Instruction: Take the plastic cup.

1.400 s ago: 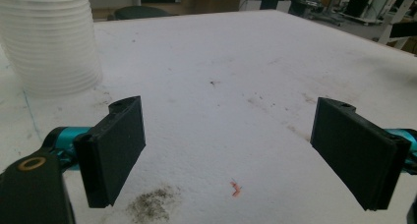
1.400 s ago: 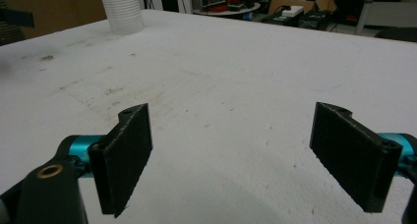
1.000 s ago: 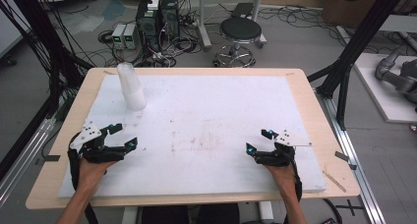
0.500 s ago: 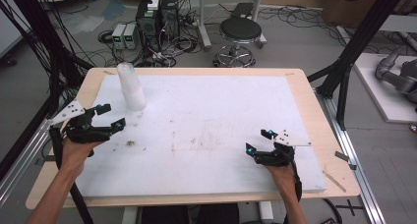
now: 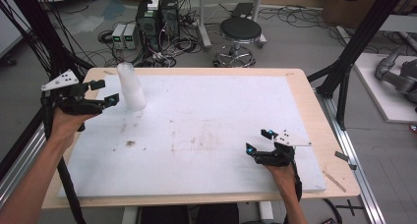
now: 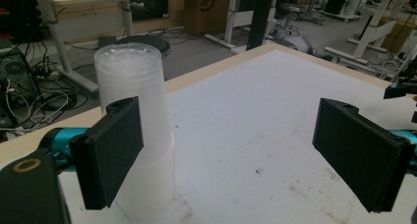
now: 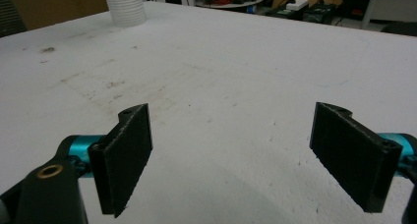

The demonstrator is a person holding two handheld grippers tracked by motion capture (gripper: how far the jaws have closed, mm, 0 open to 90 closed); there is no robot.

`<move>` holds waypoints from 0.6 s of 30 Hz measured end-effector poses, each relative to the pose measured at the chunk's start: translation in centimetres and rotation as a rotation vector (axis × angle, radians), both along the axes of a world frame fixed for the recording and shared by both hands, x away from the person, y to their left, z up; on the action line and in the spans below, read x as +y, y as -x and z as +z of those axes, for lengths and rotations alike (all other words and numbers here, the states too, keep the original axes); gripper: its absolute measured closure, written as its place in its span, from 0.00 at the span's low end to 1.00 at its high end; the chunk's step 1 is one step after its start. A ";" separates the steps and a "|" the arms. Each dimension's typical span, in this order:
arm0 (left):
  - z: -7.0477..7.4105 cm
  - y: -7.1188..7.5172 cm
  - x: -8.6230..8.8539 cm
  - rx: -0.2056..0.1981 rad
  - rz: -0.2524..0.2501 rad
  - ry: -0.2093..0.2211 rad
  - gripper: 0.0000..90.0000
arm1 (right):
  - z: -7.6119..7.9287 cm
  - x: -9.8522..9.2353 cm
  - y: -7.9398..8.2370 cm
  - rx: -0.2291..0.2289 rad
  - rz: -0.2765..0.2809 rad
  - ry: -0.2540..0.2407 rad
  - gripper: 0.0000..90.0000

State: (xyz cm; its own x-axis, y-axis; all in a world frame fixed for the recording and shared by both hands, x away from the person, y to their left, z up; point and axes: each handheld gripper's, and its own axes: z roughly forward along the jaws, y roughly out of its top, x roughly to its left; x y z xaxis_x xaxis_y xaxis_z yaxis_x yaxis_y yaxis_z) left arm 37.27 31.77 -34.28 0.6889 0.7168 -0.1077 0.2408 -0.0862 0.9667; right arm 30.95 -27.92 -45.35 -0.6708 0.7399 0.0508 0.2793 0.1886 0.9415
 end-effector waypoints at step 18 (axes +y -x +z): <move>2.6 -4.7 1.1 0.006 -0.071 -0.051 0.13 | 0.0 -0.2 -0.1 -0.003 0.000 -0.016 0.18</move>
